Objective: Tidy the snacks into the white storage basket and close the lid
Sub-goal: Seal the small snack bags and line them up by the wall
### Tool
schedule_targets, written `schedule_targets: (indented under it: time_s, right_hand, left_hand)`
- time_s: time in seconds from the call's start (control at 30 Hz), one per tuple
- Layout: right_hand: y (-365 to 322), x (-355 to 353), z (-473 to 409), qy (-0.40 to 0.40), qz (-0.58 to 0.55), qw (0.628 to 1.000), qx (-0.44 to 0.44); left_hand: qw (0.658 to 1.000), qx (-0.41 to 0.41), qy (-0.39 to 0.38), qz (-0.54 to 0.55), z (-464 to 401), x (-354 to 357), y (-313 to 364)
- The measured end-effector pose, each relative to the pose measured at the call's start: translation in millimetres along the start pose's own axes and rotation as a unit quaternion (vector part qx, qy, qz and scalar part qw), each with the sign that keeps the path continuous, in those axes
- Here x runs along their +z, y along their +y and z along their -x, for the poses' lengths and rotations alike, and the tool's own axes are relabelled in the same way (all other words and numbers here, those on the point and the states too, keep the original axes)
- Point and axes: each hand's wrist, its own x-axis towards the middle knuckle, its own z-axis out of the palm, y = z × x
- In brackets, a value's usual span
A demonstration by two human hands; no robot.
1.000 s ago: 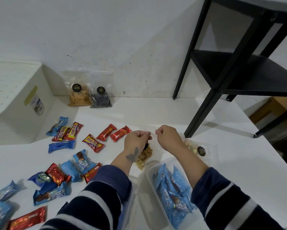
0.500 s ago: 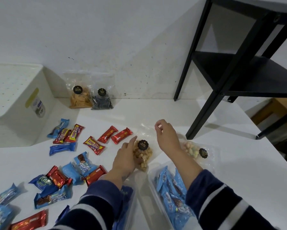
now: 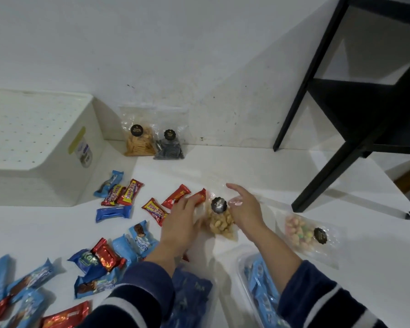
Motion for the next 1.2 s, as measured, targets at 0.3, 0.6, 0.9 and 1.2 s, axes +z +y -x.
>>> schedule_targets:
  time_s: [0.3,0.6,0.9,1.2]
  right_hand:
    - [-82,24,-98,-0.011,0.046,0.993,-0.104]
    - [-110,81,-194,-0.019,0.039,0.991,-0.13]
    - [-97,85,-191,0.011,0.077,0.99,-0.118]
    - [-41,33,-81,-0.087,0.186,0.974,-0.1]
  left_hand:
    - [0.948,-0.079,-0.226,-0.208,-51,-44,-83]
    - [0.937,-0.059,-0.247,-0.238,-54,-37,-90]
    - [0.934,-0.077,-0.256,-0.238,-55,-35,-89]
    - [0.94,-0.103,-0.238,-0.223,-50,-46,-60]
